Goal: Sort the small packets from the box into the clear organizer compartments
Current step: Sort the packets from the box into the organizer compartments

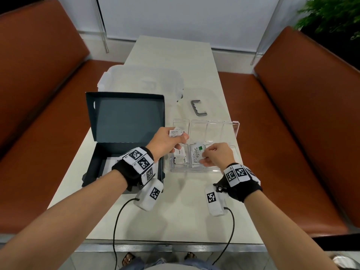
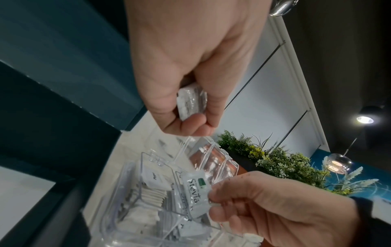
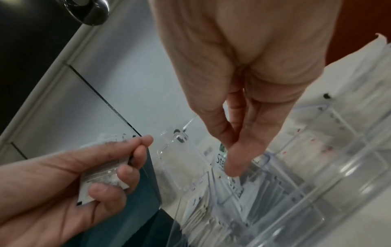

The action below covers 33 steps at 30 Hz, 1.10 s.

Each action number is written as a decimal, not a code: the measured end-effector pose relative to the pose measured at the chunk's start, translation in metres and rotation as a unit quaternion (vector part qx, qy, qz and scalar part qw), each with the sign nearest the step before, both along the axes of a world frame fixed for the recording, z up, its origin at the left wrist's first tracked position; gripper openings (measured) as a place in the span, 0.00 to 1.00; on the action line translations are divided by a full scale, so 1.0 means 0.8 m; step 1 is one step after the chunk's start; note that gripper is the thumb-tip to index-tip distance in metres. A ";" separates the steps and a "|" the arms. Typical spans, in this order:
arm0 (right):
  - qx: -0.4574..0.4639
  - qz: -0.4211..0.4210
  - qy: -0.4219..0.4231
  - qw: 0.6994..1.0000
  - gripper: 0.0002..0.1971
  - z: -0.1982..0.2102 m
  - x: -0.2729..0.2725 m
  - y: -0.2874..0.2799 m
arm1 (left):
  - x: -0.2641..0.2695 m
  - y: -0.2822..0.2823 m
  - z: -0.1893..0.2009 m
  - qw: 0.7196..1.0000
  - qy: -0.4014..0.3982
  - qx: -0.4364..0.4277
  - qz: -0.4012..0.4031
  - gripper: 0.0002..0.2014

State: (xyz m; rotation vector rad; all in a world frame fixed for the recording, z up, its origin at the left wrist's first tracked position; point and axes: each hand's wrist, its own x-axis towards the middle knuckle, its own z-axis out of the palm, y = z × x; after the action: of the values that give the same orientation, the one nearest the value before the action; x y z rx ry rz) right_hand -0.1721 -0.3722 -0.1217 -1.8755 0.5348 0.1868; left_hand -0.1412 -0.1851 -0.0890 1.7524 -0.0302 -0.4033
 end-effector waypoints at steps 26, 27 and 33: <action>-0.210 0.096 -0.189 0.955 0.13 0.035 -0.006 0.018 | 0.001 -0.006 0.025 0.938 0.255 -0.230 0.051 0.35; -0.157 0.104 -0.197 0.962 0.11 0.043 -0.009 0.027 | 0.000 -0.010 0.026 0.937 0.256 -0.232 0.048 0.34; 0.018 0.062 -0.190 0.980 0.07 0.051 -0.018 0.049 | -0.009 -0.031 0.036 0.944 0.207 -0.256 -0.012 0.13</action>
State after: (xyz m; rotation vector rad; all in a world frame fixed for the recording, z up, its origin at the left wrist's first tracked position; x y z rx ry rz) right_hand -0.1863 -0.3331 -0.0810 -1.8504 0.1513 -0.0797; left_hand -0.1482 -0.2096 -0.0605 1.1314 0.1337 -0.7080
